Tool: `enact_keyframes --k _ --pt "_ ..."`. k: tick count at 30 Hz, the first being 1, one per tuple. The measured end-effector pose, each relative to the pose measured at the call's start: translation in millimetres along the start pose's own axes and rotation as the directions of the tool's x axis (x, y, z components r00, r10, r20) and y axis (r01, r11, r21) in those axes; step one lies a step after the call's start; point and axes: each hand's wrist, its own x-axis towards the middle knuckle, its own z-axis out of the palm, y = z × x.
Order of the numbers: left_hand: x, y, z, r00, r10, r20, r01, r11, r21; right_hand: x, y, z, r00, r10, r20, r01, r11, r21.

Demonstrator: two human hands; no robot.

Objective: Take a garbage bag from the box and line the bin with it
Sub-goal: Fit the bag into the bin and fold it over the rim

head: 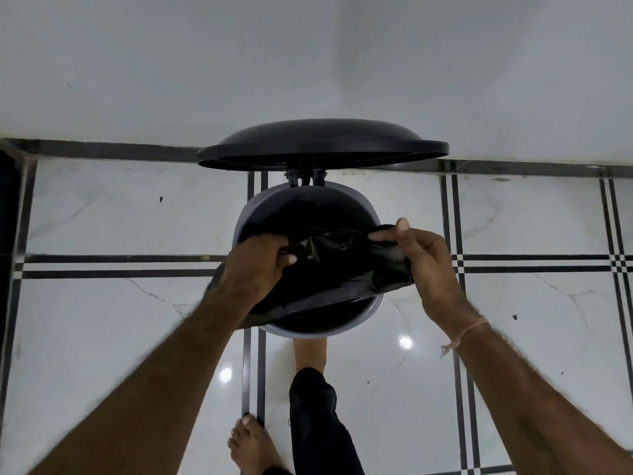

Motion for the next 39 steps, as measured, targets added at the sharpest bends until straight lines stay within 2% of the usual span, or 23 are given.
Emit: enact_keyframes --k 2,3,5,6,8,9,11,13,15,19,22,24,26,30,35,39 --pt "-12 -4 5 0.980 -0.086 -0.178 0.046 0.975 -0.218 4 1 -5 0.999 -0.036 -0.022 0.033 0.992 -0.121" --pt "-17 -3 6 0.968 -0.152 -0.201 0.065 0.920 -0.385 6 1 -6 0.998 -0.064 -0.027 0.059 0.983 -0.173" --pt "-25 -4 7 0.973 -0.227 -0.044 0.136 0.713 -0.688 14 -1 -3 0.994 -0.109 -0.026 0.099 0.965 -0.244" --pt "-27 -5 7 0.976 -0.203 0.077 0.185 0.594 -0.783 18 -4 -1 0.993 -0.112 -0.024 0.101 0.957 -0.271" --pt "-30 -8 5 0.960 -0.107 0.258 0.279 0.395 -0.875 28 -8 3 0.997 -0.074 -0.011 0.068 0.956 -0.287" --pt "-29 -11 3 0.953 -0.069 0.295 0.300 0.327 -0.896 34 -10 4 0.999 -0.047 0.002 0.046 0.962 -0.269" --pt "-27 -17 -4 0.961 -0.057 0.270 0.276 0.232 -0.933 45 -12 4 1.000 -0.006 0.030 0.012 0.978 -0.207" --pt "-23 -24 -12 0.969 -0.116 0.216 0.233 0.154 -0.960 53 -14 2 0.998 0.040 0.050 -0.033 0.990 -0.135" --pt "-18 -30 -17 0.968 -0.201 0.152 0.182 0.143 -0.973 57 -12 -1 0.993 0.084 0.079 -0.078 0.994 -0.075" --pt "-4 -34 -26 0.947 -0.321 -0.016 0.061 0.227 -0.972 63 -8 5 0.989 0.113 0.094 -0.106 0.991 -0.084" --pt "14 -31 -27 0.882 -0.445 -0.154 -0.003 0.322 -0.947 75 -6 15 0.990 0.108 0.087 -0.100 0.991 -0.093" --pt "29 -30 -26 0.842 -0.507 -0.185 0.000 0.343 -0.939 85 -4 21 0.992 0.103 0.068 -0.096 0.990 -0.102" --pt "45 -30 -26 0.819 -0.551 -0.161 0.036 0.329 -0.943 97 -1 25 0.993 0.103 0.057 -0.096 0.989 -0.110" --pt "72 -37 -26 0.817 -0.571 -0.087 0.133 0.333 -0.934 120 7 25 0.979 0.183 0.088 -0.165 0.970 -0.180" --pt "82 -49 -24 0.781 -0.592 0.197 0.384 0.207 -0.900 117 13 21 0.955 0.296 0.030 -0.283 0.935 -0.215" --pt "62 -69 -20 0.784 -0.514 0.347 0.503 0.199 -0.841 99 19 2 0.937 0.349 0.025 -0.337 0.920 -0.202"
